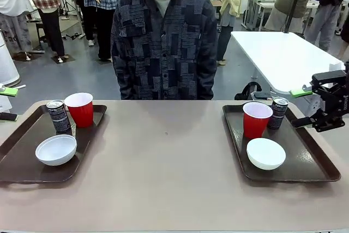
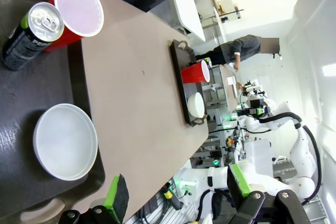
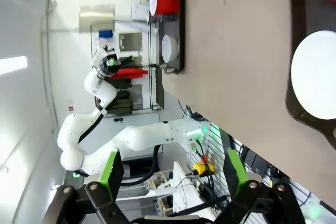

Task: Prepare tableware on both trays.
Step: Pick up a Picnic Bowl from the table and place it on a Handle tray.

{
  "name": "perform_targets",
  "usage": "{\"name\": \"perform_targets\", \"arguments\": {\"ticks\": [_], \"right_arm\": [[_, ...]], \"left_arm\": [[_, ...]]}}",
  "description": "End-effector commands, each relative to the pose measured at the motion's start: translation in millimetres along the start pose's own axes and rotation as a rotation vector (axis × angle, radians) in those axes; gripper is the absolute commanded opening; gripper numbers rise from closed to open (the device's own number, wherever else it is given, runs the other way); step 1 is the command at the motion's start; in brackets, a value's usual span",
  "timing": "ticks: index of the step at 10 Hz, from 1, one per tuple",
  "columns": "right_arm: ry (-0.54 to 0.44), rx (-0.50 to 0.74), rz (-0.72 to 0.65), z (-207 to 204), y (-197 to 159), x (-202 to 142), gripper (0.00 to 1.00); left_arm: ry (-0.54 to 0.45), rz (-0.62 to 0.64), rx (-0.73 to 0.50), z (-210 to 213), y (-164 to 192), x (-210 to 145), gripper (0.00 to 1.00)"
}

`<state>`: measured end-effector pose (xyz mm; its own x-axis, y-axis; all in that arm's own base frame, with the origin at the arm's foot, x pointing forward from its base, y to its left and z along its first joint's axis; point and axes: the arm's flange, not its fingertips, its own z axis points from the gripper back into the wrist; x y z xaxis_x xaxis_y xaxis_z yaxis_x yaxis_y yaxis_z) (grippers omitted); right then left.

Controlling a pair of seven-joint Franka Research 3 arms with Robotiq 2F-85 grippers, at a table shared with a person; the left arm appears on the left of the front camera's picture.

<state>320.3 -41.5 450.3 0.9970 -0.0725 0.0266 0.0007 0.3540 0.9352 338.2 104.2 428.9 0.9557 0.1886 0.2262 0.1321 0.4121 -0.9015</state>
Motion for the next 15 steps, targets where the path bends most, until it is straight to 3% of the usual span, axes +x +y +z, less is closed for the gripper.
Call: {"name": "perform_targets", "arguments": {"ticks": [1, 15], "right_arm": [[0.021, 0.000, 0.001, -5.9, 1.8, 0.3, 1.00], [0.021, 0.000, 0.001, -5.9, 1.8, 0.3, 1.00]], "left_arm": [[-0.006, -0.011, -0.017, -1.0, -0.5, 0.3, 1.00], [-0.006, -0.011, -0.017, -1.0, -0.5, 0.3, 1.00]]}}
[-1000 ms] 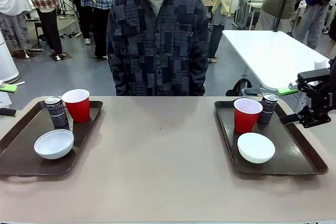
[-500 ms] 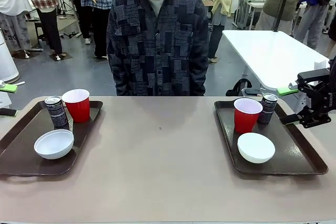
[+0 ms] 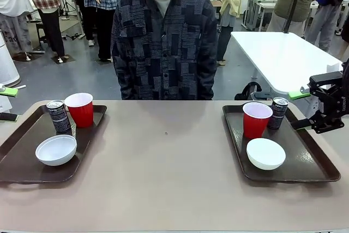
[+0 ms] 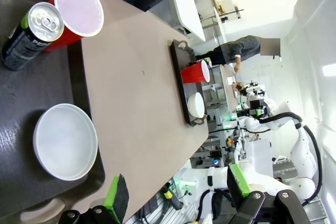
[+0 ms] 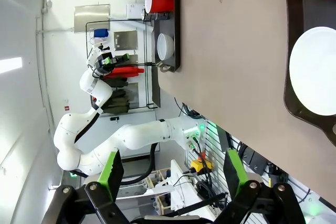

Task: Prepare tableware on both trays.
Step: Pick up a Picnic Bowl from the table and place it on a Handle tray.

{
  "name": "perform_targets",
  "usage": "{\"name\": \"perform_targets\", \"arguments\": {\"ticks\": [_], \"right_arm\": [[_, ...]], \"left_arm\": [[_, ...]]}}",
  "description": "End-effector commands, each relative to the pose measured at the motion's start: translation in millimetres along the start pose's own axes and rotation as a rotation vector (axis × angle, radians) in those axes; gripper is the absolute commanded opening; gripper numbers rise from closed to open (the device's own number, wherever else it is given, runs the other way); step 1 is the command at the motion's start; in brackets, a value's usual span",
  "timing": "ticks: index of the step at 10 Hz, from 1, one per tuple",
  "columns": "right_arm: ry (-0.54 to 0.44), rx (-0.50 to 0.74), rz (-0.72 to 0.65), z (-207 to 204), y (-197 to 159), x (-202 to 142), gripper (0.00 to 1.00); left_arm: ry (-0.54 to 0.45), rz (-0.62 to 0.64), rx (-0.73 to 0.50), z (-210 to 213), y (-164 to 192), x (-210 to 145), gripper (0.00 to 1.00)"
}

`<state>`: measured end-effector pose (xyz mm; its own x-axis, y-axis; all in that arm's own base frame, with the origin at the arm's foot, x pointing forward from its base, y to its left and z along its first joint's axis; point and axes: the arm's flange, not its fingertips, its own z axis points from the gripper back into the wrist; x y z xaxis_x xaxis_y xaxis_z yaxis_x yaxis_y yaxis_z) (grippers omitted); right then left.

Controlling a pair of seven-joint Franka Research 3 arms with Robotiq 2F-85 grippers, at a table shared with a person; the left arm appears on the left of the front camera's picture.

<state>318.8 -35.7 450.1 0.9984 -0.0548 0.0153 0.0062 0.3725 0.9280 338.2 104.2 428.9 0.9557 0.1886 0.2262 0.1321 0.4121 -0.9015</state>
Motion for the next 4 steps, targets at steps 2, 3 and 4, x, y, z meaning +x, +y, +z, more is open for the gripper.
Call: {"name": "perform_targets", "arguments": {"ticks": [2, 3, 4], "right_arm": [[0.000, 0.020, 0.005, -0.6, -0.1, 2.2, 1.00], [0.000, 0.020, 0.005, -0.6, -0.1, 2.2, 1.00], [0.000, 0.020, 0.005, -0.6, -0.1, 2.2, 1.00]], "left_arm": [[-0.006, -0.011, -0.017, -1.0, -0.5, 0.3, 1.00], [-0.006, -0.011, -0.017, -1.0, -0.5, 0.3, 1.00], [-0.006, -0.011, -0.017, -1.0, -0.5, 0.3, 1.00]]}}
